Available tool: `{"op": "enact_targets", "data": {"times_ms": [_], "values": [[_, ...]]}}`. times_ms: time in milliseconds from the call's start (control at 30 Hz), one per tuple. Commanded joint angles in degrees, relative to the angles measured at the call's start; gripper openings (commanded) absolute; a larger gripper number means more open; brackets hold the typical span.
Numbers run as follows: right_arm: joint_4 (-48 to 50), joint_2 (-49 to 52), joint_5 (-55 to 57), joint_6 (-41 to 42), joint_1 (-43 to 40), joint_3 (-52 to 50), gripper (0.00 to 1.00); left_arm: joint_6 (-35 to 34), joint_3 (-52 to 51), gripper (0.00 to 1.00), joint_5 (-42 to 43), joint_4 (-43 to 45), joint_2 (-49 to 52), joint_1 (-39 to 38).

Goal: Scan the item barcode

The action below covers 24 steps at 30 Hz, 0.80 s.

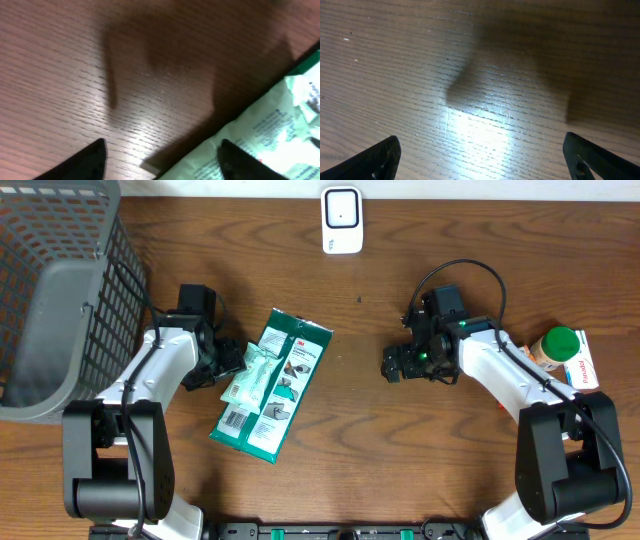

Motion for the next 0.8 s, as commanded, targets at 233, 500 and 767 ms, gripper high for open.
{"op": "enact_targets", "data": {"times_ms": [233,500,767], "values": [[0.02,-0.59,-0.26,-0.57,0.39,0.94,0.99,-0.90,-1.16,0.48,1.88,-3.65,0.15,-0.04],[0.02,-0.59,-2.97,-0.57,0.39,0.94,0.99,-0.90,-1.16,0.47,10.97,-4.61,0.15,-1.46],[0.63,-0.59,-15.47,-0.55,0.42,0.94,0.99,-0.94,-1.16,0.47,12.83,-5.22,0.15,-6.86]]}}
